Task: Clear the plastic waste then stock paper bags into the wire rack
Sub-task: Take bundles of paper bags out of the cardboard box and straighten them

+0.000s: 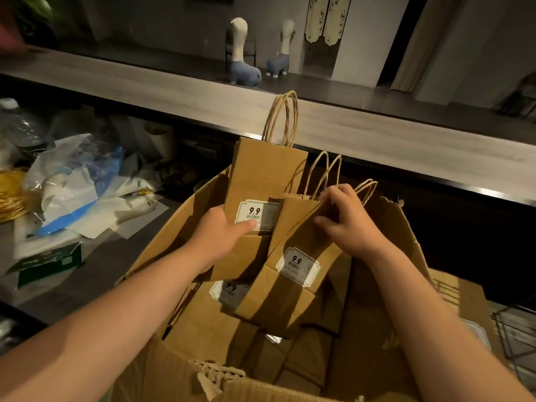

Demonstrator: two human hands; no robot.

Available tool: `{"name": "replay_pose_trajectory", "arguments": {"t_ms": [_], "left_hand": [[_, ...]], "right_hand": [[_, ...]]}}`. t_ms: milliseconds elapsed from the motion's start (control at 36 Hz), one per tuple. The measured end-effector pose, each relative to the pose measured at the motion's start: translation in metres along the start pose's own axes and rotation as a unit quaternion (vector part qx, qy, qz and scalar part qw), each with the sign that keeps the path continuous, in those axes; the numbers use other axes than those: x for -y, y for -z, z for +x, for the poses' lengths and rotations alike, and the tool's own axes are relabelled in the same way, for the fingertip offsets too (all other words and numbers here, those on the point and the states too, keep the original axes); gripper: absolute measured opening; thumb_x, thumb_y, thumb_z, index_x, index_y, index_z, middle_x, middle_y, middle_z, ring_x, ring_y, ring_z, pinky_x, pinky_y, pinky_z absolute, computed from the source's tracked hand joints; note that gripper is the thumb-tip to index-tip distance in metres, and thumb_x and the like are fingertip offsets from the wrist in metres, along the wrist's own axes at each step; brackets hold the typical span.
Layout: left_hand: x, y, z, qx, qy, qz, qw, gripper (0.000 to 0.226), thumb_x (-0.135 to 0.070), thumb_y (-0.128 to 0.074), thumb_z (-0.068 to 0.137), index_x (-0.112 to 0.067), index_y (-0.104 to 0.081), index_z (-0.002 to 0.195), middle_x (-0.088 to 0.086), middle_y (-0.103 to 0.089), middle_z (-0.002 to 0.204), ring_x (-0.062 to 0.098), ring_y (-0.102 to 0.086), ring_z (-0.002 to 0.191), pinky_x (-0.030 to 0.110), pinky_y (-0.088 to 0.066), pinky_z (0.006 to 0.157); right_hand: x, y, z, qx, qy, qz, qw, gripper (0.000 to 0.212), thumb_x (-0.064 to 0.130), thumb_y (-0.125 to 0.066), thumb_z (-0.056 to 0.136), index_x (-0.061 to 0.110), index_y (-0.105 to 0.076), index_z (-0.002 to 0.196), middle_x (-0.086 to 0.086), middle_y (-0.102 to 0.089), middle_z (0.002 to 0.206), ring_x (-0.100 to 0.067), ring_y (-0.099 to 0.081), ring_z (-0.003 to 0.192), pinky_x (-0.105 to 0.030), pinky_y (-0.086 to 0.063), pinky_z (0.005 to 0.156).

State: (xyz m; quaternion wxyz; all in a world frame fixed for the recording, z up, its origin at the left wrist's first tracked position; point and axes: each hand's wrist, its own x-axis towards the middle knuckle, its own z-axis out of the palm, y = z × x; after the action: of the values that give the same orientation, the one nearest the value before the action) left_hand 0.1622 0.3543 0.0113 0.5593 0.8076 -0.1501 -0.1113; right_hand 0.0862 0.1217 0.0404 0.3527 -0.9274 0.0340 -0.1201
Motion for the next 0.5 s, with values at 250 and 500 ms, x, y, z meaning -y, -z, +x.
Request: {"name": "replay_pose_trajectory", "arguments": {"t_ms": [250, 500], "left_hand": [[-0.005, -0.006, -0.01, 0.099, -0.048, -0.004, 0.994, 0.025, -0.033, -0.052, 0.096, -0.02, -0.065, 0.113, -0.005, -0.071, 0.106, 0.006, -0.065, 0.102, 0.027, -0.048, 0.092], [-0.007, -0.012, -0.01, 0.068, -0.02, 0.014, 0.997, 0.015, -0.024, -0.066, 0.089, -0.021, -0.068, 0.103, -0.005, -0.072, 0.097, 0.007, -0.066, 0.094, 0.036, -0.053, 0.091]], "right_hand": [[0.01, -0.005, 0.002, -0.058, 0.056, 0.034, 0.996, 0.027, 0.013, -0.067, 0.089, 0.029, -0.052, 0.104, 0.013, -0.039, 0.117, -0.01, -0.043, 0.115, -0.034, -0.047, 0.101], [0.027, -0.012, 0.0, -0.101, 0.111, -0.011, 0.989, 0.032, 0.013, -0.069, 0.087, 0.029, -0.052, 0.11, 0.015, -0.034, 0.128, -0.01, -0.035, 0.127, -0.037, -0.046, 0.105]]}}
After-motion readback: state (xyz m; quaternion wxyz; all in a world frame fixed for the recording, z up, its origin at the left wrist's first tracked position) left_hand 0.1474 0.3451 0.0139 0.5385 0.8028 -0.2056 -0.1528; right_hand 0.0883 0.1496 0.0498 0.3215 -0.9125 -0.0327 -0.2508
